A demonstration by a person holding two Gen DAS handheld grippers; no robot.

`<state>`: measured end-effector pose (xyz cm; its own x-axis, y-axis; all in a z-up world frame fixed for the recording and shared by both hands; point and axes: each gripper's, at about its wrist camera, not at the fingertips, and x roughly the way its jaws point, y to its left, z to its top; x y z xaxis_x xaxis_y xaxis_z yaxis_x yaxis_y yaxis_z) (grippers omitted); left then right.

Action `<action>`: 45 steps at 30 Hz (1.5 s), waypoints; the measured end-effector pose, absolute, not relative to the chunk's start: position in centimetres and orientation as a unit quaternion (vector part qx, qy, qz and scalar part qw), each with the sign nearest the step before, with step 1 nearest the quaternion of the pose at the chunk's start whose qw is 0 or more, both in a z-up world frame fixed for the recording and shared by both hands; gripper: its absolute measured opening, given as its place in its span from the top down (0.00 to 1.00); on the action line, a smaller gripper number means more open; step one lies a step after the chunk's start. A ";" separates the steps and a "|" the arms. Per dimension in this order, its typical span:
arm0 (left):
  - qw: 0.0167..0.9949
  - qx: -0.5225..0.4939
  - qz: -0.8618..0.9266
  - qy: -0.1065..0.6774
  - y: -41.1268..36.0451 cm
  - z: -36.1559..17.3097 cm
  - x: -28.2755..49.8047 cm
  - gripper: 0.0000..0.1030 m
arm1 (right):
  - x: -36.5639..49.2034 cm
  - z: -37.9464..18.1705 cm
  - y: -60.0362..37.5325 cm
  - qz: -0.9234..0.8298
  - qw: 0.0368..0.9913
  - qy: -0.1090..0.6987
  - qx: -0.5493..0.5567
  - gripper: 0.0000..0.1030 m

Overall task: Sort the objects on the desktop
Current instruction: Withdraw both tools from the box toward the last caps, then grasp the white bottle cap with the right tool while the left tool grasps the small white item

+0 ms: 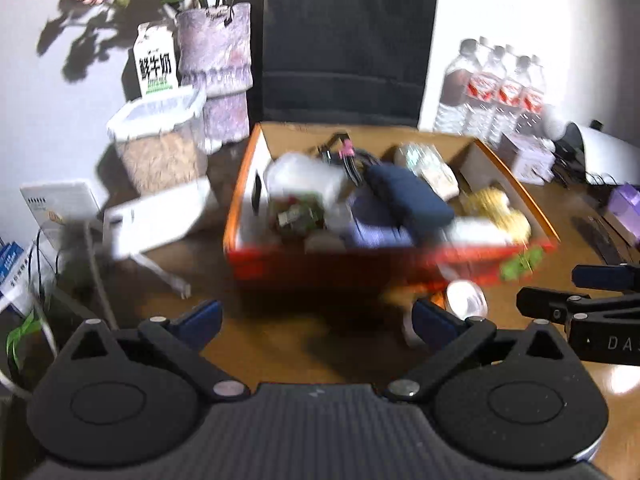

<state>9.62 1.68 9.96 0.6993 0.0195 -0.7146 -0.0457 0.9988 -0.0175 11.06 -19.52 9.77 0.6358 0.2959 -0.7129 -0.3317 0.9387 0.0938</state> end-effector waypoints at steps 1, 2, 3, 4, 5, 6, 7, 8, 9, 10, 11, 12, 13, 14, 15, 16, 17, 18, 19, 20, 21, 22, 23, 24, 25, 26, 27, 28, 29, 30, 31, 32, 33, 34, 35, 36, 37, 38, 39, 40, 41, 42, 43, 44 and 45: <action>0.921 -0.019 0.015 0.388 1.7 9.6 8.4 0.00 | 9.6 9.2 -19.8 0.173 0.906 0.386 -0.027 0.26; 0.922 -0.022 0.011 0.386 1.7 9.2 7.0 0.00 | 8.4 8.6 -20.1 0.173 0.907 0.383 -0.032 0.25; 0.923 -0.025 0.005 0.383 1.7 8.7 5.5 0.00 | 7.2 8.1 -20.3 0.171 0.909 0.379 -0.037 0.25; 0.926 -0.027 0.001 0.376 1.7 8.3 4.0 0.00 | 5.8 7.5 -20.6 0.169 0.911 0.374 -0.042 0.25; 0.929 -0.028 0.000 0.369 1.8 7.9 2.7 0.00 | 4.4 7.0 -20.9 0.170 0.913 0.368 -0.048 0.25; 0.932 -0.026 0.002 0.363 1.9 7.5 1.3 0.00 | 3.1 6.6 -21.2 0.169 0.916 0.360 -0.049 0.25; 0.935 -0.023 0.005 0.353 1.9 7.1 -0.1 0.00 | 1.9 6.2 -21.5 0.167 0.919 0.354 -0.046 0.25; 0.939 -0.016 0.005 0.343 1.9 6.7 -1.2 0.00 | 0.7 5.9 -21.8 0.167 0.922 0.348 -0.044 0.25; 0.943 -0.004 0.006 0.333 1.9 6.4 -2.3 0.00 | -0.6 5.5 -22.1 0.166 0.924 0.342 -0.039 0.25; 0.947 0.007 0.005 0.321 1.9 6.1 -3.4 0.00 | -1.7 5.2 -22.4 0.167 0.925 0.340 -0.037 0.25; 0.951 0.017 0.002 0.310 1.9 5.7 -4.6 0.00 | -2.8 4.8 -22.7 0.170 0.925 0.338 -0.035 0.25; 0.953 0.021 -0.001 0.302 2.0 5.3 -5.8 0.00 | -3.9 4.4 -23.0 0.170 0.926 0.336 -0.031 0.25; 0.954 0.018 -0.006 0.298 2.0 4.8 -7.0 0.00 | -5.1 4.1 -23.3 0.171 0.927 0.333 -0.030 0.25; 0.953 0.013 -0.006 0.302 2.1 4.4 -8.0 0.00 | -6.2 3.8 -23.7 0.173 0.928 0.330 -0.030 0.25; 0.951 0.006 -0.002 0.310 2.1 3.9 -8.9 0.00 | -7.0 3.5 -23.9 0.173 0.928 0.328 -0.027 0.25; 0.950 0.003 -0.006 0.313 2.1 3.6 -9.8 0.00 | -7.8 3.3 -24.2 0.173 0.929 0.327 -0.022 0.24; 0.949 0.004 -0.011 0.315 2.0 3.3 -10.5 0.00 | -8.4 3.1 -24.4 0.175 0.928 0.330 -0.018 0.24; 0.948 0.006 -0.014 0.317 1.9 3.1 -11.0 0.00 | -8.7 3.0 -24.5 0.179 0.926 0.331 -0.015 0.24; 0.947 0.009 -0.016 0.319 1.8 3.0 -11.2 0.00 | -9.0 3.0 -24.5 0.184 0.926 0.331 -0.014 0.24; 0.947 0.012 -0.020 0.320 1.6 3.0 -11.2 0.00 | -9.2 3.0 -24.5 0.187 0.926 0.329 -0.015 0.24; 0.947 0.015 -0.025 0.319 1.5 3.0 -11.1 0.00 | -9.2 3.0 -24.3 0.189 0.926 0.326 -0.019 0.24; 0.948 0.019 -0.027 0.317 1.3 3.0 -10.8 0.00 | -9.0 3.0 -24.1 0.186 0.927 0.324 -0.022 0.24; 0.948 0.022 -0.025 0.316 1.1 2.9 -10.6 0.00 | -8.8 3.1 -24.0 0.184 0.928 0.323 -0.022 0.24; 0.948 0.026 -0.025 0.317 1.0 2.8 -10.3 0.00 | -8.5 3.1 -23.9 0.184 0.928 0.323 -0.022 0.24; 0.947 0.029 -0.028 0.317 0.9 2.7 -9.9 0.00 | -8.2 3.0 -23.8 0.183 0.928 0.323 -0.021 0.25; 0.947 0.030 -0.032 0.318 0.9 2.7 -9.6 0.00 | -7.9 3.0 -23.8 0.182 0.928 0.324 -0.020 0.25; 0.947 0.029 -0.037 0.318 0.9 2.6 -9.3 0.00 | -7.6 2.9 -23.8 0.182 0.928 0.325 -0.020 0.25; 0.947 0.027 -0.045 0.316 0.8 2.5 -9.0 0.00 | -7.2 2.9 -23.8 0.181 0.928 0.326 -0.019 0.25; 0.947 0.027 -0.054 0.314 0.8 2.5 -8.5 0.00 | -6.7 2.9 -23.8 0.179 0.928 0.327 -0.017 0.25; 0.947 0.026 -0.060 0.313 0.7 2.6 -7.9 0.00 | -6.1 2.9 -23.8 0.179 0.928 0.327 -0.015 0.25; 0.947 0.023 -0.067 0.313 0.7 2.7 -7.2 0.00 | -5.2 3.1 -23.8 0.180 0.927 0.328 -0.013 0.25; 0.946 0.018 -0.078 0.313 0.8 2.8 -6.1 0.00 | -4.5 3.2 -23.8 0.182 0.927 0.328 -0.011 0.25; 0.946 0.014 -0.086 0.313 0.8 2.9 -5.2 0.01 | -3.7 3.3 -23.7 0.183 0.927 0.326 -0.009 0.25; 0.945 0.011 -0.092 0.314 0.8 3.0 -4.2 0.02 | -2.7 3.5 -23.7 0.183 0.928 0.324 -0.008 0.25; 0.944 0.009 -0.100 0.315 0.8 3.1 -2.9 0.02 | -1.7 3.6 -23.6 0.183 0.928 0.324 -0.009 0.25; 0.942 0.008 -0.106 0.317 0.7 3.1 -1.7 0.05 | -0.6 3.6 -23.4 0.180 0.929 0.324 -0.012 0.25; 0.941 0.007 -0.110 0.320 0.6 3.0 -0.4 0.07 | 0.3 3.7 -23.2 0.178 0.930 0.322 -0.015 0.25; 0.939 0.006 -0.116 0.324 0.5 2.9 0.7 0.09 | 1.3 3.7 -23.0 0.178 0.930 0.322 -0.018 0.26; 0.936 0.005 -0.117 0.333 0.3 2.7 1.9 0.14 | 2.3 3.6 -22.8 0.176 0.929 0.325 -0.020 0.26; 0.933 0.005 -0.118 0.340 0.2 2.6 3.0 0.18 | 3.3 3.6 -22.6 0.178 0.928 0.327 -0.020 0.26; 0.931 0.006 -0.126 0.341 0.1 2.5 3.9 0.18 | 4.2 3.6 -22.5 0.183 0.926 0.329 -0.019 0.26; 0.931 0.007 -0.135 0.340 -0.1 2.4 4.8 0.18 | 5.3 3.5 -22.3 0.185 0.924 0.334 -0.017 0.26; 0.931 0.011 -0.139 0.339 -0.3 2.2 5.7 0.18 | 6.3 3.3 -22.1 0.186 0.923 0.337 -0.017 0.26; 0.930 0.018 -0.138 0.340 -0.5 2.0 6.7 0.18 | 7.3 3.1 -21.9 0.185 0.922 0.340 -0.017 0.26; 0.930 0.023 -0.138 0.340 -0.7 1.9 7.4 0.18 | 8.3 2.9 -21.5 0.185 0.921 0.343 -0.019 0.26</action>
<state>7.41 -0.66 1.90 0.7304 -0.2413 -0.6390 0.2729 0.9607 -0.0509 8.35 -21.51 2.94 0.6955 0.3274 -0.6396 -0.3540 0.9308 0.0914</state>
